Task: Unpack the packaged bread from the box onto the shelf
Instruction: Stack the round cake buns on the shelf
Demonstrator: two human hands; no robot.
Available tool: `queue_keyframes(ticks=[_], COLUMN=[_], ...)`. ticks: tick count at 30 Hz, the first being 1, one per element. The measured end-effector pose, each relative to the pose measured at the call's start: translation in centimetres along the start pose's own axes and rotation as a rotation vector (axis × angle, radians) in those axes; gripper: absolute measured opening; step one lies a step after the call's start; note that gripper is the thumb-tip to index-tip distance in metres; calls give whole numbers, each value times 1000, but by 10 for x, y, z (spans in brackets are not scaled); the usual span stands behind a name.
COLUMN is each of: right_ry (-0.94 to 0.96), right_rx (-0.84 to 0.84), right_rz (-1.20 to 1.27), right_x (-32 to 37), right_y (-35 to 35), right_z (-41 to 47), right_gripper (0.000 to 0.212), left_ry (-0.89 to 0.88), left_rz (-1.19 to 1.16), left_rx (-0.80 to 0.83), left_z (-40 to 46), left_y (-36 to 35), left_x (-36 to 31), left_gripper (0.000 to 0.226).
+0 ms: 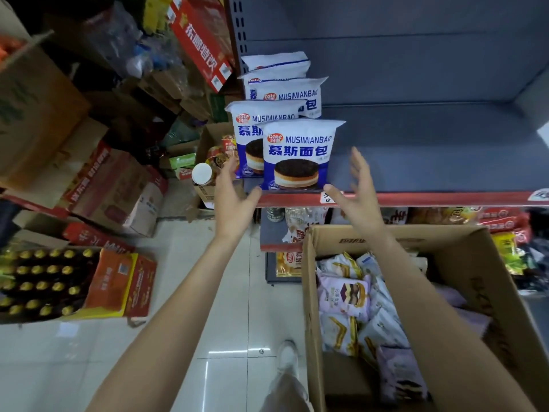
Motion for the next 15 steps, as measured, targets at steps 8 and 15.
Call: queue_keyframes(ticks=[8, 15], right_ry=[-117, -534], right_rx=[145, 471], right_rz=[-457, -651], right_x=[-99, -243], right_y=[67, 150], right_z=[-140, -197], right_gripper=[18, 35], left_ry=[-448, 105], left_rz=[316, 608], left_rx=[310, 845], left_z=[-112, -167], left_y=[-82, -207], left_x=[-12, 78], left_gripper=[22, 34])
Point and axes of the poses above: each hand's wrist, its own z-axis towards the middle knuckle, its own y-axis out of the back of the hand, x = y × z, the point moved 6 cm from there along z, towards the middle knuckle, and after that the axes turned 5 degrees about x, right-handed, at the moved point
